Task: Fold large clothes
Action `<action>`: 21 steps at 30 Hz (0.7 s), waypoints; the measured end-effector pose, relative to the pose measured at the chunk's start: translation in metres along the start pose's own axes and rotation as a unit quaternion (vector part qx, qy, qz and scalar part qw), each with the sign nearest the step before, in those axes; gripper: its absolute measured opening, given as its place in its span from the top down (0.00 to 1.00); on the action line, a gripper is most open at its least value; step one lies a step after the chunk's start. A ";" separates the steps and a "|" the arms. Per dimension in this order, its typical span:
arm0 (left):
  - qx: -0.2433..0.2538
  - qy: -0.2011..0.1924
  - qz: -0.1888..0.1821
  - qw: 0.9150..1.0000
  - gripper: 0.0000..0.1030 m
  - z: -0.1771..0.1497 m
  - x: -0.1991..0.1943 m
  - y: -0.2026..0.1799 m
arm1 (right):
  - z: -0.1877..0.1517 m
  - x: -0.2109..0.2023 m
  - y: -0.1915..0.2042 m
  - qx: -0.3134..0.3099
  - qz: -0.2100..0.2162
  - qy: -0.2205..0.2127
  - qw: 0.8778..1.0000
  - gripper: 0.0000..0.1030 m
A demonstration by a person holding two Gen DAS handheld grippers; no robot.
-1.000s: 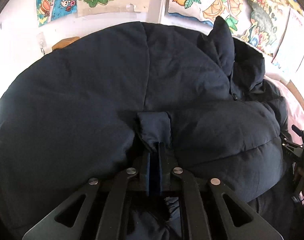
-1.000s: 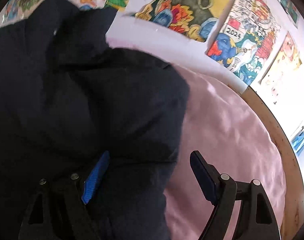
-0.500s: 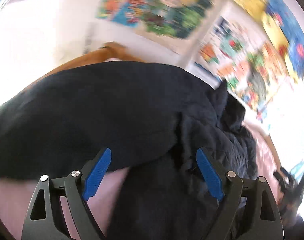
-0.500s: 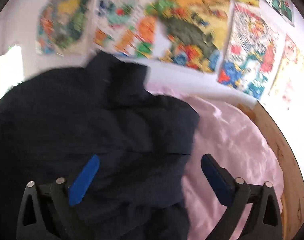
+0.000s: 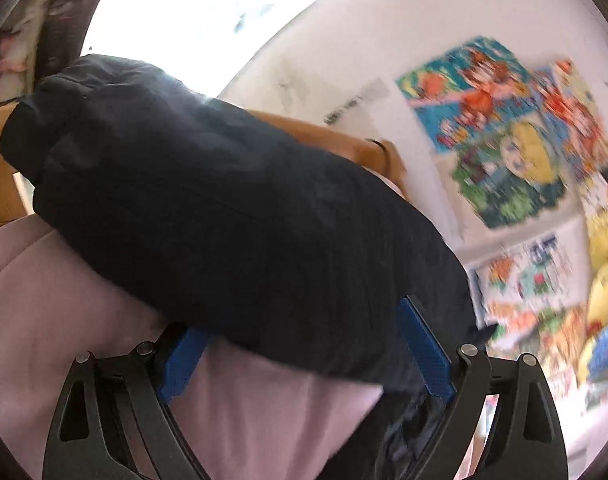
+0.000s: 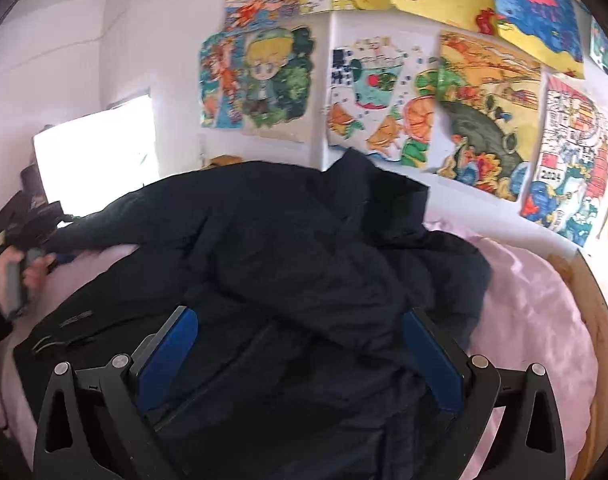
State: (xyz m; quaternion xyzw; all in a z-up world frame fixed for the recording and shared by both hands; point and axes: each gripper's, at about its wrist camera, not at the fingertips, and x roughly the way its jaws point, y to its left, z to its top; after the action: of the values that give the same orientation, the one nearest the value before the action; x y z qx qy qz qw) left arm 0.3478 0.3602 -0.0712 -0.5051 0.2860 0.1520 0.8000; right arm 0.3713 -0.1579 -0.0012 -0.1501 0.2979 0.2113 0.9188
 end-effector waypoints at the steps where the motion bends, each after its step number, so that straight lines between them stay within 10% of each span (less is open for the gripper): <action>1: -0.012 -0.006 0.005 1.000 0.15 0.002 0.003 0.000 | -0.001 0.001 0.000 -0.001 0.000 0.002 1.000 0.00; 3: -0.030 -0.027 0.018 0.999 0.25 0.003 0.003 0.001 | -0.002 0.002 0.004 -0.005 -0.003 0.004 1.000 0.00; 7: -0.049 -0.070 0.066 0.994 0.80 0.004 -0.004 0.006 | -0.006 0.003 0.005 -0.005 -0.003 0.007 1.000 0.00; 16: 0.151 -0.194 0.068 0.967 0.95 -0.011 -0.042 -0.100 | -0.007 0.000 -0.013 0.022 -0.020 0.006 1.000 0.00; 21: 0.331 -0.227 0.024 0.915 0.95 -0.048 -0.061 -0.198 | 0.000 -0.011 -0.038 0.058 -0.039 -0.011 0.997 0.00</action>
State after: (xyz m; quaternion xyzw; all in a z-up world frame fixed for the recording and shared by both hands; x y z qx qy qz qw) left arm 0.3908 0.2322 0.0932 -0.1558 0.1429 0.1784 0.9610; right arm 0.3810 -0.1940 0.0108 -0.1057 0.2938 0.1592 0.9366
